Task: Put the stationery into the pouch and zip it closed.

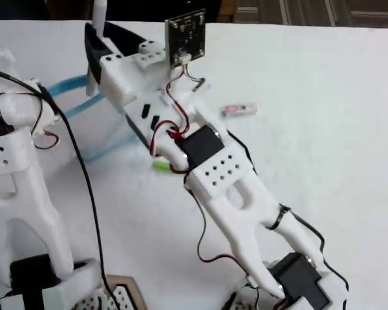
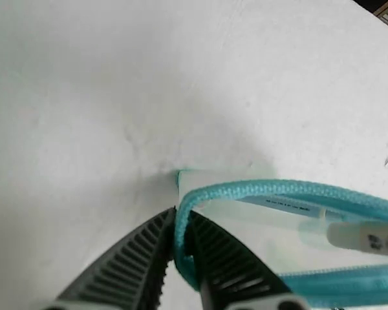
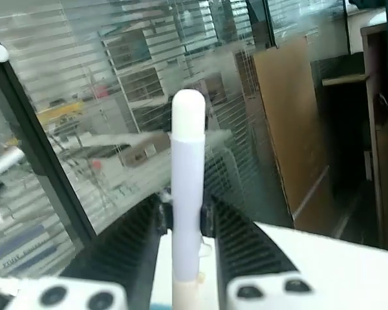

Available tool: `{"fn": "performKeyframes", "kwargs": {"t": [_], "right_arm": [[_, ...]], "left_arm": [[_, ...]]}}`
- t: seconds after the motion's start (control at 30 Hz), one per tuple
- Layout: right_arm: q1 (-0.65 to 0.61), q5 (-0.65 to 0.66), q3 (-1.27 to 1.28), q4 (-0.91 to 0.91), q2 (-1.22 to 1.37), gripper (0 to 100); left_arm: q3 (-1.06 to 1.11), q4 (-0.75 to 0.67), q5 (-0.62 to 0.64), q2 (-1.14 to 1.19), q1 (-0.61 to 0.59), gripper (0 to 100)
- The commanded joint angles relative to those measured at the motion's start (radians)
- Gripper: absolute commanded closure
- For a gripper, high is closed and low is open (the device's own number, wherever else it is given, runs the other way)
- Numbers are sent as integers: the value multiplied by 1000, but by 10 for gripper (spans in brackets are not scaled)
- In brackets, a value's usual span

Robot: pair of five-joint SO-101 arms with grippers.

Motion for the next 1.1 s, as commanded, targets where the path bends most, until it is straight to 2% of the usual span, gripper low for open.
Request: {"fn": "performKeyframes", "kwargs": {"t": [0.0, 0.07, 0.13, 0.27, 0.33, 0.53, 0.67, 0.73, 0.93, 1.07], "right_arm": [[-28, 14, 11, 8, -5, 981], [-59, 115, 15, 90, -5, 961], [-105, 187, 15, 168, -7, 890], [-157, 192, 12, 228, -7, 685], [-160, 192, -8, 232, -7, 627], [-64, 190, -180, 306, -7, 646], [90, 203, -356, 498, -1, 717], [154, 301, -416, 657, 4, 755], [309, 802, -413, 1073, 15, 773], [346, 991, -298, 1225, 87, 772]], "left_arm": [[-15, -14, -9, 30, -4, 978], [-15, -15, -9, 30, -1, 978], [-15, -15, -9, 30, -1, 978], [-15, -15, -9, 30, -1, 978], [-15, -15, -9, 30, -2, 978], [-15, -15, -9, 30, -4, 978], [-15, -15, -9, 30, -4, 978], [-15, -15, -9, 30, -4, 978], [-15, -15, -8, 30, -4, 978], [-15, -15, -6, 30, -1, 978]]}}
